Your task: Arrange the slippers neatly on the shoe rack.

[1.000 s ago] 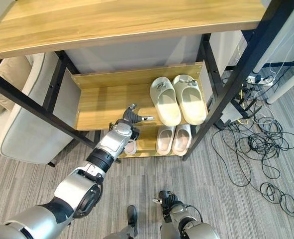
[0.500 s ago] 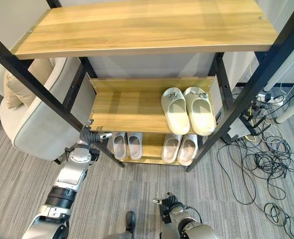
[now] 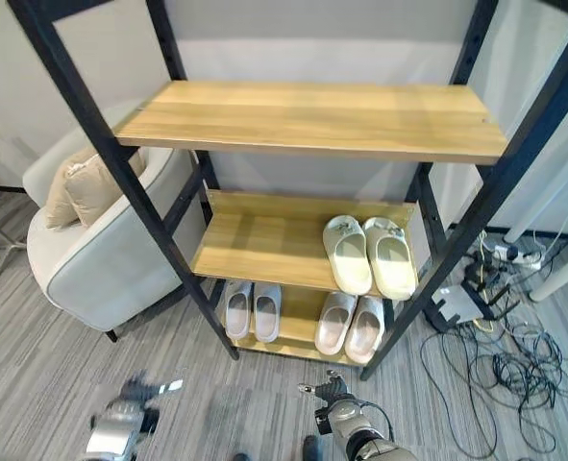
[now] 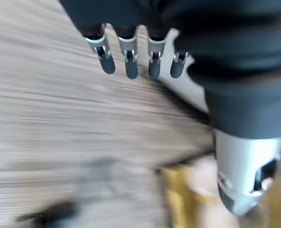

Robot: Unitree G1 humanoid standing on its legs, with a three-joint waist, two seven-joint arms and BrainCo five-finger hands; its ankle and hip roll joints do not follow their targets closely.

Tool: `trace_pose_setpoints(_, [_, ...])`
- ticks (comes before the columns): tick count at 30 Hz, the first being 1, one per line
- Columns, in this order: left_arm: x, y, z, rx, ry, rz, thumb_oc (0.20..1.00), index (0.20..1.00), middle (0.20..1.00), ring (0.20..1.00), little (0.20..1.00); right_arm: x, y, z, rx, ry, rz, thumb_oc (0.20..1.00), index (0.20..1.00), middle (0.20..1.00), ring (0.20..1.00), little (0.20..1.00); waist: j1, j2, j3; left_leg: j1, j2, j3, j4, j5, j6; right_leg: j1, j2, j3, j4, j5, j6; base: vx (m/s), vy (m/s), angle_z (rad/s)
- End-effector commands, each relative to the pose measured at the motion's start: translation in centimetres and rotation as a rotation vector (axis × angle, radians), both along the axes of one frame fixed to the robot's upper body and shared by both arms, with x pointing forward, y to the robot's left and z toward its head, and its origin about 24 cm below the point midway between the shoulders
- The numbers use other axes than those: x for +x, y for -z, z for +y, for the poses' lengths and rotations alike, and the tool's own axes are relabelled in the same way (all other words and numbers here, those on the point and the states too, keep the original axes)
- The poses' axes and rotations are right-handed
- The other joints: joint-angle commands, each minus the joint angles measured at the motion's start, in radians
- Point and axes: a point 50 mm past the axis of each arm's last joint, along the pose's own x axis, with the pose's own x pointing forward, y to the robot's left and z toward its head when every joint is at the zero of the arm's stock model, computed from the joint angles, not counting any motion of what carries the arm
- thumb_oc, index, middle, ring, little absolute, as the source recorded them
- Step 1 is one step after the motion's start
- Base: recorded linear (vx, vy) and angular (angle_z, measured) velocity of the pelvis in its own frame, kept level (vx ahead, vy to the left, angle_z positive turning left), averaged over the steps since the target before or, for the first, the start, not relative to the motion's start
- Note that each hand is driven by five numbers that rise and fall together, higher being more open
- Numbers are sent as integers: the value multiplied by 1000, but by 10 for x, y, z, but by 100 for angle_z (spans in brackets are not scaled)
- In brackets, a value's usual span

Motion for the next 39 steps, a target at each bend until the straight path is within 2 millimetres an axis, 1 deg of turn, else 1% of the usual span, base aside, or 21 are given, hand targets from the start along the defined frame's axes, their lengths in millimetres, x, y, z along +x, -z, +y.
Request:
trace_pose_setpoints(1, [-6,11,14,161,-42,-2,1000,1000,1000,1000,1000,-10,4,4,-38,-40,18,1000,1000,1000,1000,1000,-5,-4,-21,-3,-6,8,8,33,-13,110,11,38,8,-90,3,24,53,9])
trace_pose_setpoints(3, [-27,28,10,159,-93,69,1000,1000,1000,1000,1000,-14,6,5,-50,-50,24,1000,1000,1000,1000,1000,-4,-15,-30,7,-5,5,8,29,-10,118,10,37,8,-94,4,32,64,1])
trace_pose_setpoints(8, [-57,47,-2,147,-157,176,1000,1000,1000,1000,1000,-29,12,8,-77,-68,55,1000,1000,1000,1000,1000,-2,-41,-52,23,-5,-2,8,20,-3,135,8,30,7,-104,8,26,48,1])
trace_pose_setpoints(9, [-62,49,-3,138,-168,195,1000,1000,1000,1000,1000,-31,13,7,-87,-65,56,1000,1000,1000,1000,1000,-2,-44,-55,24,-6,-4,8,19,-2,137,8,30,7,-104,8,18,35,0])
trace_pose_setpoints(10, [-62,49,-3,138,-168,195,1000,1000,1000,1000,1000,-31,13,7,-87,-65,55,1000,1000,1000,1000,1000,-2,-44,-55,24,-6,-4,8,19,-2,137,8,30,7,-104,8,12,31,0])
trace_pose_setpoints(13, [-73,53,-4,110,-221,222,1000,1000,1000,1000,1000,-37,14,-3,-130,-29,46,1000,1000,1000,1000,1000,-1,-62,-70,28,-7,-7,8,14,2,142,8,28,4,-106,13,11,23,0])
trace_pose_setpoints(14, [-80,54,-3,100,-245,246,1000,1000,1000,1000,1000,-39,14,-11,-153,6,38,1000,1000,1000,1000,1000,1,-72,-78,30,-6,-8,8,12,3,143,7,25,3,-108,15,0,0,0])
trace_pose_setpoints(15, [-80,54,-3,100,-244,246,1000,1000,1000,1000,1000,-39,14,-11,-153,6,38,1000,1000,1000,1000,1000,1,-72,-78,30,-6,-8,8,12,3,143,7,25,3,-109,15,0,0,0])
trace_pose_setpoints(17, [-92,55,3,107,-278,291,1000,1000,1000,1000,1000,-43,15,-17,-166,49,41,1000,1000,1000,1000,1000,3,-85,-87,31,-6,-7,8,9,5,145,6,24,3,-112,19,0,0,0])
trace_pose_setpoints(19, [-95,54,5,113,-287,301,1000,1000,1000,1000,1000,-44,15,-17,-164,59,42,1000,1000,1000,1000,1000,5,-90,-90,32,-6,-8,8,8,5,146,6,23,3,-112,20,0,0,0])
trace_pose_setpoints(20, [-100,54,8,123,-298,322,1000,1000,1000,1000,1000,-48,16,-14,-145,77,46,1000,1000,1000,1000,1000,5,-94,-92,33,-6,-9,8,6,8,148,6,22,3,-113,23,2,33,1])
trace_pose_setpoints(22, [-108,54,8,120,-317,359,1000,1000,1000,1000,1000,-51,17,-10,-128,90,50,1000,1000,1000,1000,1000,5,-96,-96,36,-6,-8,8,3,9,150,4,23,3,-113,25,4,21,0])
trace_pose_setpoints(23, [-108,54,8,120,-317,359,1000,1000,1000,1000,1000,-51,17,-10,-128,90,50,1000,1000,1000,1000,1000,5,-96,-96,36,-6,-8,8,3,9,150,4,23,3,-113,25,10,33,2])
trace_pose_setpoints(24, [-114,55,7,109,-339,390,1000,1000,1000,1000,1000,-51,17,-5,-105,91,50,1000,1000,1000,1000,1000,6,-96,-99,38,-7,-8,8,1,11,151,3,23,3,-114,26,0,0,0])
trace_pose_setpoints(25, [-114,55,8,109,-339,390,1000,1000,1000,1000,1000,-51,17,-5,-105,91,50,1000,1000,1000,1000,1000,6,-96,-99,38,-8,-8,8,1,11,151,3,23,3,-114,26,11,36,0])
trace_pose_setpoints(27, [-120,56,4,93,-349,423,1000,1000,1000,1000,1000,-49,17,14,-37,66,45,1000,1000,1000,1000,1000,7,-94,-101,38,-9,-8,8,0,14,151,1,24,3,-113,28,4,19,-1])
trace_pose_setpoints(29, [-125,57,1,90,-353,447,1000,1000,1000,1000,1000,-47,17,18,-15,38,45,1000,1000,1000,1000,1000,8,-89,-102,39,-12,-8,8,0,16,150,-1,26,3,-112,30,7,44,-1])
trace_pose_setpoints(30, [-129,58,-4,81,-348,470,1000,1000,1000,1000,1000,-48,17,31,31,8,51,1000,1000,1000,1000,1000,7,-84,-104,39,-15,-8,8,-1,19,149,-4,27,3,-110,31,10,49,1])
trace_pose_setpoints(34, [-131,60,-10,72,-335,491,1000,1000,1000,1000,1000,-49,16,44,67,-70,56,1000,1000,1000,1000,1000,8,-73,-105,40,-18,-10,8,-1,24,148,-7,28,3,-110,32,3,21,0])
trace_pose_setpoints(36, [-131,60,-12,70,-330,496,1000,1000,1000,1000,1000,-48,16,43,48,-96,54,1000,1000,1000,1000,1000,8,-71,-105,40,-19,-11,8,-1,25,149,-8,27,3,-109,32,0,0,0])
trace_pose_setpoints(39, [-129,61,-19,56,-315,498,1000,1000,1000,1000,1000,-47,17,29,-45,-135,47,1000,1000,1000,1000,1000,5,-64,-105,41,-20,-13,8,1,27,149,-9,28,3,-108,30,0,0,0])
